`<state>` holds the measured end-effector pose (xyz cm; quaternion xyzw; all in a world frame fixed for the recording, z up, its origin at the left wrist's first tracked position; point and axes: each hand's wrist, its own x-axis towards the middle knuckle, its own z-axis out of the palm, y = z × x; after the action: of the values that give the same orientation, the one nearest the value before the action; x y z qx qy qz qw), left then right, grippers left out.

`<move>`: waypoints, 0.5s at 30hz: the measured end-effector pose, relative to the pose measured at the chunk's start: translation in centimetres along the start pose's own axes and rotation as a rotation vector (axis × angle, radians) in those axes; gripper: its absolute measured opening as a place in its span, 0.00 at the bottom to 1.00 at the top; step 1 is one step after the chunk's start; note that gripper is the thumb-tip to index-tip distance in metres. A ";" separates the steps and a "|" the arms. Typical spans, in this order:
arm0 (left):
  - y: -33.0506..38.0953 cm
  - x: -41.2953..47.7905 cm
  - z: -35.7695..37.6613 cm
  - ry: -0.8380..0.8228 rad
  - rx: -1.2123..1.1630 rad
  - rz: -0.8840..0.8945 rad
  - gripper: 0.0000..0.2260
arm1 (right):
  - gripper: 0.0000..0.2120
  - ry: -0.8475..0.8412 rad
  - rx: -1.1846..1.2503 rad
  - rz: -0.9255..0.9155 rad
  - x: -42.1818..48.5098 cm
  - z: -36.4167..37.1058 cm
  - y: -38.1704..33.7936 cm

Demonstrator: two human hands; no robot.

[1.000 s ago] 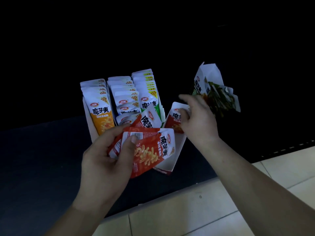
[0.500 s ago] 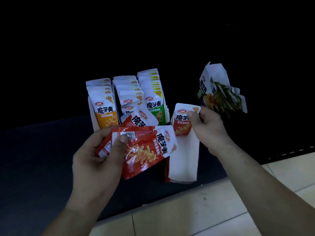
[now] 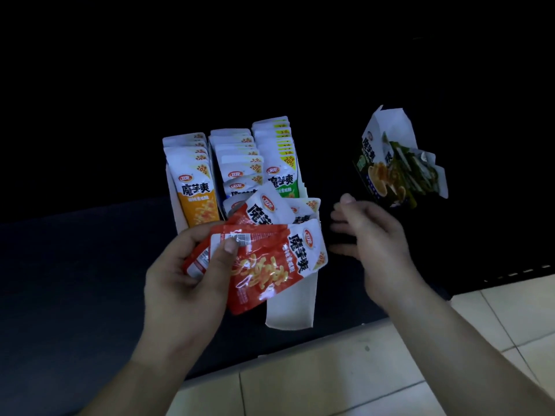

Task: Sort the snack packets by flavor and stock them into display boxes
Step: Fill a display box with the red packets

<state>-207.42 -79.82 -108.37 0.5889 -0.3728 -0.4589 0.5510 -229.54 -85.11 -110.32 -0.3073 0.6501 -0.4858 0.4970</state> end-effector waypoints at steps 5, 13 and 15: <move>-0.2 -0.7 1.7 -0.081 -0.062 -0.047 0.07 | 0.13 -0.129 -0.149 0.071 -4.3 -0.8 0.3; -0.4 -1.2 1.7 -0.378 -0.012 -0.235 0.13 | 0.11 -0.152 0.181 0.032 -3.5 -0.8 -1.0; 0.0 -0.9 1.7 -0.442 -0.002 -0.262 0.14 | 0.11 -0.190 0.151 -0.015 -3.7 -0.3 -1.3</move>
<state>-209.27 -79.46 -108.20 0.5171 -0.4042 -0.6443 0.3925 -228.80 -82.19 -107.86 -0.3186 0.5593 -0.5059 0.5742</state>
